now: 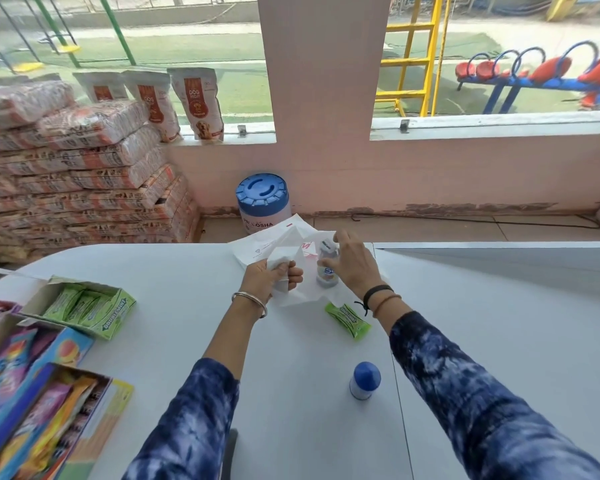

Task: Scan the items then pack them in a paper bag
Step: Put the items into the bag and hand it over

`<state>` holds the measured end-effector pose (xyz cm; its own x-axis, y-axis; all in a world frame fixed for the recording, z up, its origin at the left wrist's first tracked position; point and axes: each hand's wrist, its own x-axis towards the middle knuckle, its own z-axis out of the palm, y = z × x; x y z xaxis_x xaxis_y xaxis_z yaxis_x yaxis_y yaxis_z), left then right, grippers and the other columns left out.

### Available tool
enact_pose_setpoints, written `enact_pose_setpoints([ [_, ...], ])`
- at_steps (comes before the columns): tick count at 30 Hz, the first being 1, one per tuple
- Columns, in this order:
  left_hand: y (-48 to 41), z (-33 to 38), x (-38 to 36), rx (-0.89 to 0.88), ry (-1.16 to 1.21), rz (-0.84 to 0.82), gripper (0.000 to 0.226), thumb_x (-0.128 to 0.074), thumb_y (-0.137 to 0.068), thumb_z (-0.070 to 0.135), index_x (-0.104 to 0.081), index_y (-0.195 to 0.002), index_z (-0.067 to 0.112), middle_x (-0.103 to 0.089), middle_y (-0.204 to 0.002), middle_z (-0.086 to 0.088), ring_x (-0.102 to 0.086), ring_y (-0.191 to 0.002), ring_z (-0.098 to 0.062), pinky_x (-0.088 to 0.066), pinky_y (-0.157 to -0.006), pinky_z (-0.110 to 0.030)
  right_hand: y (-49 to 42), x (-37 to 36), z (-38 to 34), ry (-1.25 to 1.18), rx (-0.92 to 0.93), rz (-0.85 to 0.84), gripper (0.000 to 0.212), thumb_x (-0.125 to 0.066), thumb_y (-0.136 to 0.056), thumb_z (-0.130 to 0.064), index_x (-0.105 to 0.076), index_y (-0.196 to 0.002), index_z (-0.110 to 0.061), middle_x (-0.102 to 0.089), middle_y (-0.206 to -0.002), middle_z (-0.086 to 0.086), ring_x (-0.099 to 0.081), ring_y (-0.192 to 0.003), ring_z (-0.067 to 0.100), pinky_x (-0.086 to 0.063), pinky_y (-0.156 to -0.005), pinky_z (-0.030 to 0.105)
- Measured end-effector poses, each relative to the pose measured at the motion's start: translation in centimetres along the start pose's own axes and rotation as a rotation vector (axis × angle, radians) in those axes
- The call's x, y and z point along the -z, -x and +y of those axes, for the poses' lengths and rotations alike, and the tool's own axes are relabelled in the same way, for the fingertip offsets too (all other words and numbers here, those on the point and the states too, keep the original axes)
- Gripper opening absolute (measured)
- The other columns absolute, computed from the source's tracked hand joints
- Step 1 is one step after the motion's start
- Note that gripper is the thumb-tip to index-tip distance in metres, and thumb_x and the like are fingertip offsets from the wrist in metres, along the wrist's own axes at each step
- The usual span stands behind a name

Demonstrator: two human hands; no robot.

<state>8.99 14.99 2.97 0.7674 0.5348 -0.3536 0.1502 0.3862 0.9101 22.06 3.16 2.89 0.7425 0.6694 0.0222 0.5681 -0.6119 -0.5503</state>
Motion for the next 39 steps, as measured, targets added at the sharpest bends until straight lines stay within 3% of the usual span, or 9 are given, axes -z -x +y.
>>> enact_pose_setpoints([
  [5,0.4,-0.1,-0.2,-0.026,-0.01,0.018,0.019,-0.049,-0.091,0.0,-0.062,-0.078,0.005,-0.073,-0.053,0.0,-0.07,-0.051,-0.012,-0.058,-0.055,-0.02,3.8,3.3,-1.0,0.073,-0.032,-0.069,0.057,-0.074,-0.072,-0.039,-0.048,-0.113,-0.01,-0.053,-0.114,0.01,-0.054,-0.103,0.03,-0.04,-0.072,0.033],
  [9,0.9,-0.5,-0.1,-0.015,-0.016,0.033,0.019,-0.048,-0.091,0.0,-0.062,-0.078,0.004,-0.073,-0.052,0.0,-0.069,-0.05,-0.012,-0.058,-0.054,-0.021,10.6,5.2,-1.2,0.414,-0.139,-0.69,0.065,-0.07,-0.062,-0.064,-0.052,-0.102,-0.015,-0.056,-0.101,0.003,-0.057,-0.093,0.024,-0.042,-0.069,0.03],
  [11,1.1,-0.7,-0.3,-0.008,-0.019,0.038,0.019,-0.047,-0.091,0.0,-0.061,-0.078,0.004,-0.073,-0.052,0.001,-0.069,-0.049,-0.011,-0.057,-0.055,-0.021,12.9,4.6,-1.0,0.374,-0.171,-0.782,0.048,-0.073,-0.067,-0.054,-0.051,-0.082,-0.014,-0.054,-0.082,0.001,-0.06,-0.074,0.023,-0.042,-0.058,0.026],
  [15,1.4,-1.0,-0.6,-0.002,-0.015,0.059,0.019,-0.047,-0.091,0.0,-0.061,-0.078,0.004,-0.072,-0.051,0.001,-0.069,-0.048,-0.011,-0.057,-0.054,-0.021,13.5,3.6,-0.6,0.289,-0.166,-0.627,0.024,-0.066,-0.071,-0.026,-0.051,-0.08,-0.01,-0.053,-0.077,0.005,-0.066,-0.071,0.026,-0.042,-0.05,0.023],
  [22,1.7,-1.2,-1.1,-0.004,-0.027,0.123,0.016,-0.05,-0.092,0.005,-0.062,-0.082,0.006,-0.072,-0.051,0.004,-0.069,-0.049,-0.01,-0.057,-0.056,-0.023,8.1,2.5,-2.1,-0.101,-0.144,0.029,0.037,-0.072,-0.075,-0.031,-0.06,-0.101,-0.007,-0.063,-0.089,0.008,-0.052,-0.075,0.024,-0.039,-0.065,0.027],
  [28,2.0,-1.3,-1.1,-0.016,-0.02,0.147,0.019,-0.05,-0.091,0.004,-0.062,-0.077,0.007,-0.071,-0.049,0.005,-0.068,-0.046,-0.008,-0.059,-0.052,-0.02,5.9,-5.4,-1.5,-0.177,-0.09,0.029,0.025,-0.063,-0.084,-0.006,-0.057,-0.108,-0.004,-0.05,-0.113,0.016,-0.057,-0.096,0.034,-0.05,-0.084,0.037],
  [31,2.3,-1.6,-1.1,-0.017,-0.027,0.152,0.017,-0.05,-0.091,0.004,-0.062,-0.079,0.006,-0.071,-0.047,0.005,-0.067,-0.045,-0.007,-0.059,-0.051,-0.019,6.6,-6.5,-0.1,-0.104,-0.043,0.078,0.026,-0.051,-0.085,0.003,-0.059,-0.109,-0.006,-0.058,-0.111,0.017,-0.059,-0.094,0.037,-0.051,-0.076,0.04],
  [35,2.3,-1.8,-1.0,0.002,-0.016,0.155,0.017,-0.05,-0.091,0.003,-0.061,-0.078,0.005,-0.071,-0.047,0.003,-0.067,-0.044,-0.009,-0.058,-0.05,-0.02,8.4,-5.9,2.5,0.005,-0.272,0.225,0.024,-0.059,-0.086,-0.02,-0.052,-0.103,-0.006,-0.057,-0.105,0.015,-0.057,-0.091,0.034,-0.046,-0.072,0.038],
  [39,2.3,-1.8,-0.9,0.015,-0.002,0.15,0.016,-0.05,-0.091,0.003,-0.06,-0.079,0.004,-0.071,-0.047,0.002,-0.067,-0.045,-0.01,-0.058,-0.049,-0.021,9.7,-6.3,4.5,0.206,-0.483,0.046,0.045,-0.054,-0.087,-0.041,-0.048,-0.113,-0.004,-0.047,-0.12,0.015,-0.046,-0.111,0.034,-0.041,-0.086,0.042],
])
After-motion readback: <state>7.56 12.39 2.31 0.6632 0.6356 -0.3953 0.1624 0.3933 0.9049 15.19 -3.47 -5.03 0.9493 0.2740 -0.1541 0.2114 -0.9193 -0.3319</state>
